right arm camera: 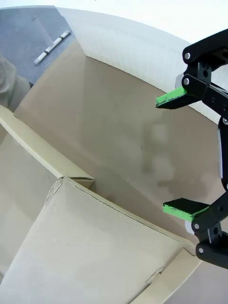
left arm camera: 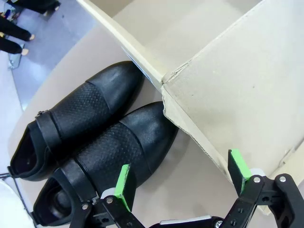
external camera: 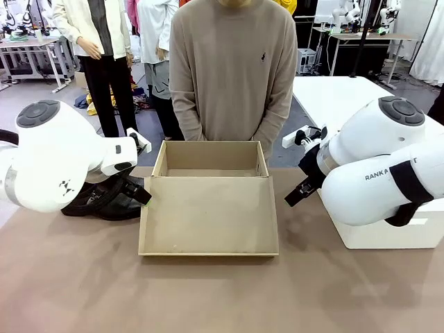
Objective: Pack the shoes into the box.
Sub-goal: Place one shoe of the Shoes into the Shoes Box.
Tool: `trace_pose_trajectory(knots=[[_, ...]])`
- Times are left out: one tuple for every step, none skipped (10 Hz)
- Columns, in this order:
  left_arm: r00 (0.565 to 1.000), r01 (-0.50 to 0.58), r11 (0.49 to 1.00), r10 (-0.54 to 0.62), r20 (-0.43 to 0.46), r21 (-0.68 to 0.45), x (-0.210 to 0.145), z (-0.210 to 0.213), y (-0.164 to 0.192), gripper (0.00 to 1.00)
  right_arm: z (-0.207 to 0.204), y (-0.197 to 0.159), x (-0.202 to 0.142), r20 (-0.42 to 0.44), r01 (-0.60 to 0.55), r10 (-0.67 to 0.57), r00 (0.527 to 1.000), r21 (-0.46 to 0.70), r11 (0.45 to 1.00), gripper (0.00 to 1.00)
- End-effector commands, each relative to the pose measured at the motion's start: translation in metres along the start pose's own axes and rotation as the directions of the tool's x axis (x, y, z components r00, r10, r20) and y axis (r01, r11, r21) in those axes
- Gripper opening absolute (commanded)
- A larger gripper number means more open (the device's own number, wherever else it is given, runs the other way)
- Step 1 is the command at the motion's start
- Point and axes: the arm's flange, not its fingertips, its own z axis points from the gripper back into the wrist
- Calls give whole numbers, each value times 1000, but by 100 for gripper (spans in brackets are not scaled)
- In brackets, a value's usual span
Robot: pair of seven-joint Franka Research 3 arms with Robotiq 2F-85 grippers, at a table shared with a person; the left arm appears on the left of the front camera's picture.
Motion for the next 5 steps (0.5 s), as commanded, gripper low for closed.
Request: trace_pose_trajectory(knots=[[1000, -1, 1000, 1, 0, 0, 0, 0, 1, 100, 0, 0, 0, 1, 1, -1, 1000, 0, 1000, 100], [1000, -1, 1000, 1, 0, 0, 0, 0, 1, 100, 0, 0, 0, 1, 1, -1, 1000, 0, 1000, 100], [1000, -1, 1000, 1, 0, 0, 0, 0, 1, 100, 0, 0, 0, 1, 1, -1, 1000, 0, 1000, 100], [1000, -1, 1000, 1, 0, 0, 0, 0, 1, 100, 0, 0, 0, 1, 1, -1, 1000, 0, 1000, 100], [1000, -1, 1000, 1, 0, 0, 0, 0, 1, 100, 0, 0, 0, 0, 0, 0, 1000, 0, 1000, 100]])
